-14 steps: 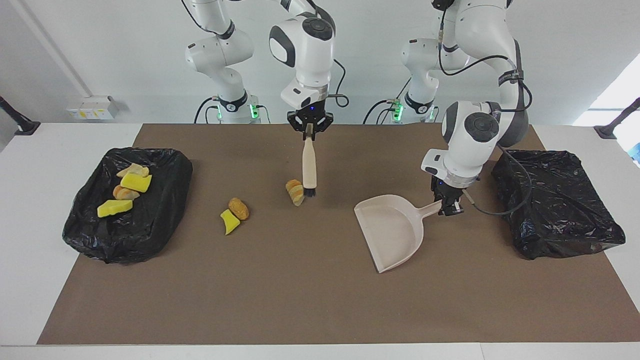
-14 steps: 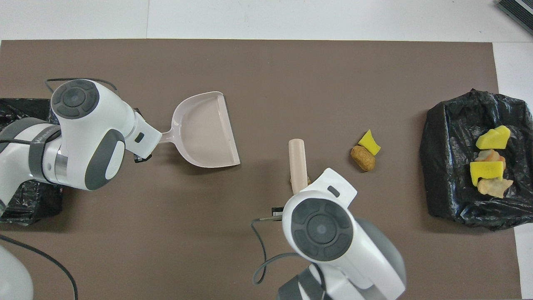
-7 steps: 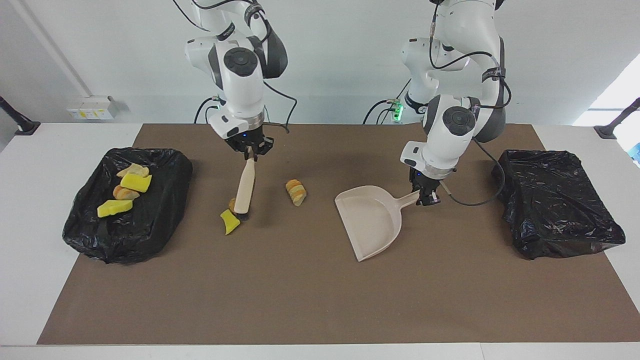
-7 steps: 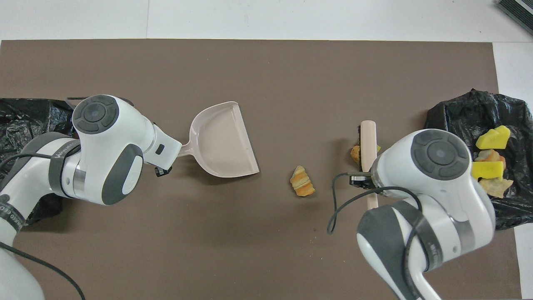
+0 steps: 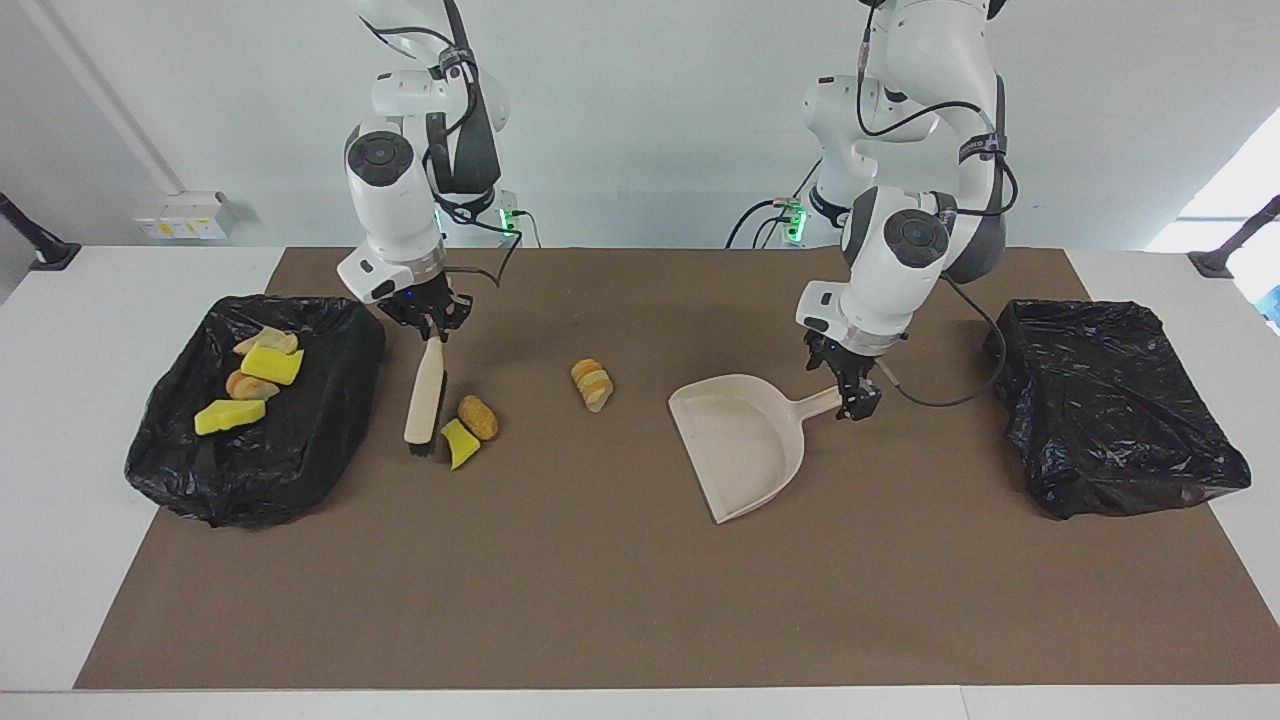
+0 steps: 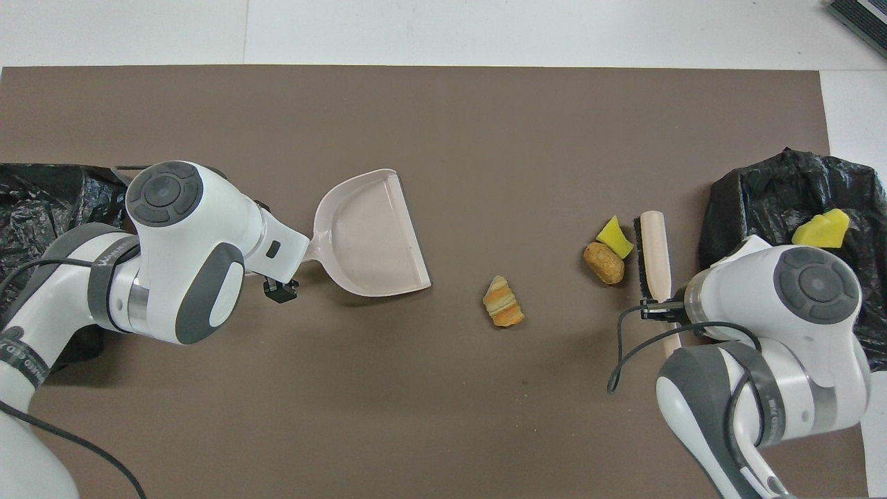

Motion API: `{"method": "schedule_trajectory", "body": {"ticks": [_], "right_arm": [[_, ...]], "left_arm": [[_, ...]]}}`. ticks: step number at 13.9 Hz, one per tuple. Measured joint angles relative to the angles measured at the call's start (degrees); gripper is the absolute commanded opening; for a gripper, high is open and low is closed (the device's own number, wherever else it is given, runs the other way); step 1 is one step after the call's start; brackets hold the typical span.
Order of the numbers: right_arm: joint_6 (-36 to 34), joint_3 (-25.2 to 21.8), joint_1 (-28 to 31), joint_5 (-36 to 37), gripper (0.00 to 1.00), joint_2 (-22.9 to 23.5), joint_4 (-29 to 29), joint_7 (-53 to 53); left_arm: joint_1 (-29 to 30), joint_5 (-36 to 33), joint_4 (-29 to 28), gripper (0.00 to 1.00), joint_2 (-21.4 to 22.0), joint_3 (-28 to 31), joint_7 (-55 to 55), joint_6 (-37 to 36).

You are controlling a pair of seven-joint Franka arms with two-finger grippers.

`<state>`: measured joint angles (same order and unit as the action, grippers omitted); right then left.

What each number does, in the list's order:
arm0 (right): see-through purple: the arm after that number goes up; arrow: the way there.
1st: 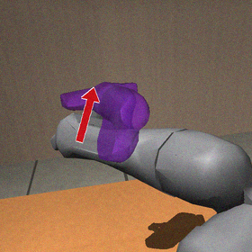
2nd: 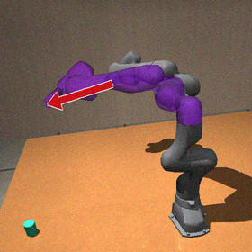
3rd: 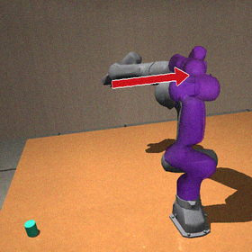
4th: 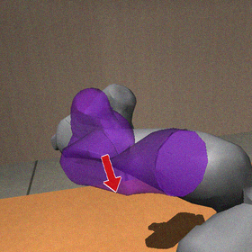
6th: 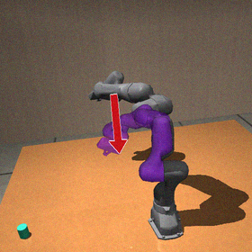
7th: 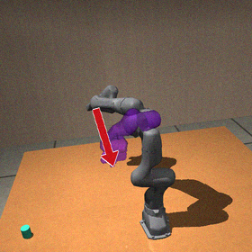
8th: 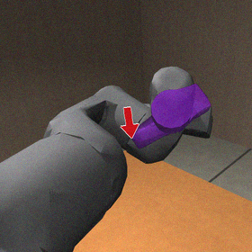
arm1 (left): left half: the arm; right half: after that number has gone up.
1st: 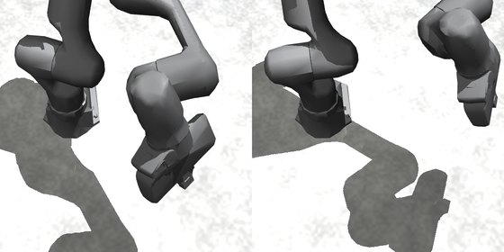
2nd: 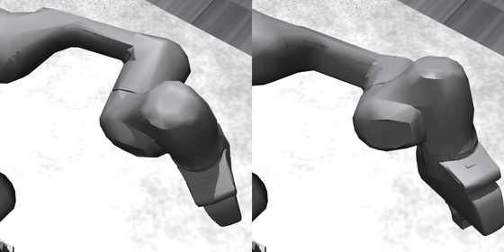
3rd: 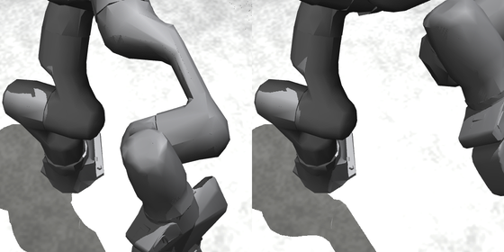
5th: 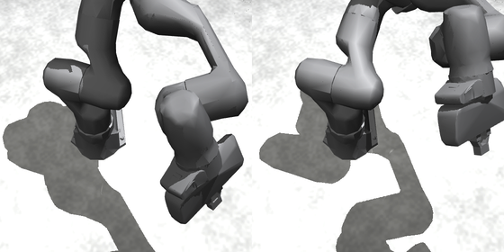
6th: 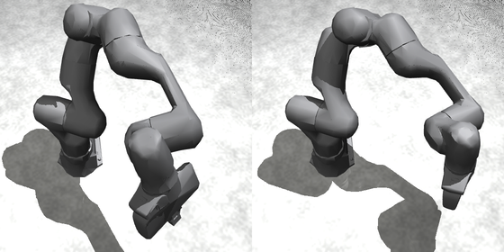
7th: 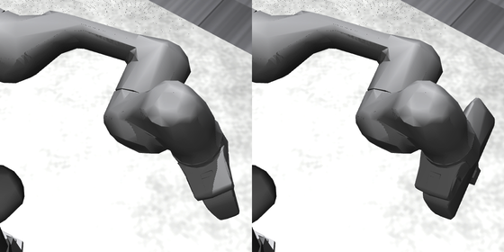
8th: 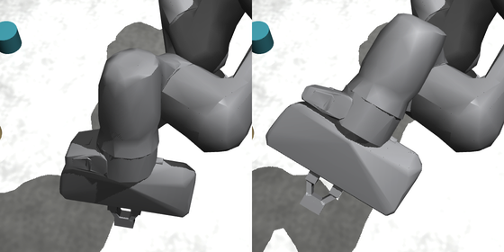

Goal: Sweep and dump trash in bin
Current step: 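Move the brush with the right gripper behind the remaining scraps, then sweep the scraps into the dustpan with the right gripper's brush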

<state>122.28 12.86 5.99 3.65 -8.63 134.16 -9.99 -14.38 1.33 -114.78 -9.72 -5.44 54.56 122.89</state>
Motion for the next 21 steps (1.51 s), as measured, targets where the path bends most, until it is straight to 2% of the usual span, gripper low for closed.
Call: {"method": "schedule_trajectory", "body": {"ticks": [2,3,4,7,8,11,12,13,15,21], "right_arm": [[1.2,0.3,-0.1,-0.2,0.00,0.0,1.3,0.1],[1.7,0.4,-0.5,-0.7,0.00,0.1,1.5,0.1],[2.2,0.5,-1.0,-1.5,0.00,0.3,1.7,0.1],[3.8,0.7,-5.2,-3.6,0.00,1.6,1.3,-0.1],[4.0,0.7,-6.9,-3.9,0.00,2.0,0.6,-0.8],[4.0,0.9,-12.5,-4.6,0.00,4.4,-2.5,-6.1],[4.1,1.0,-14.0,-5.3,0.00,5.5,-3.6,-8.4],[4.2,1.0,-15.4,-7.0,0.00,6.6,-4.8,-10.1],[5.2,1.0,-18.4,-10.2,0.00,8.9,-7.2,-13.7],[7.3,1.2,-25.2,-10.8,0.00,16.1,-15.5,-23.0]], "left_arm": [[-0.8,0.0,-1.1,1.00,-0.3,0.0,-2.1,2.7],[-0.9,0.0,-1.5,0.94,-0.3,0.0,-2.8,3.6],[-0.9,0.0,-1.6,0.94,-0.4,0.1,-3.0,3.7],[-0.8,0.0,-1.8,0.93,-0.4,0.7,-3.3,3.8],[-0.8,0.0,-1.8,0.87,-0.4,0.8,-3.4,3.8],[-0.3,0.0,-2.2,0.77,-0.4,1.0,-3.4,3.8],[-0.1,0.0,-2.4,0.53,-0.4,1.0,-3.5,3.8],[0.2,0.0,-2.6,0.01,-0.4,1.1,-3.5,3.8],[0.6,0.0,-2.8,0.00,-0.4,1.1,-3.5,3.8],[0.5,0.0,-2.5,0.00,-0.3,0.9,-0.6,4.5]]}}
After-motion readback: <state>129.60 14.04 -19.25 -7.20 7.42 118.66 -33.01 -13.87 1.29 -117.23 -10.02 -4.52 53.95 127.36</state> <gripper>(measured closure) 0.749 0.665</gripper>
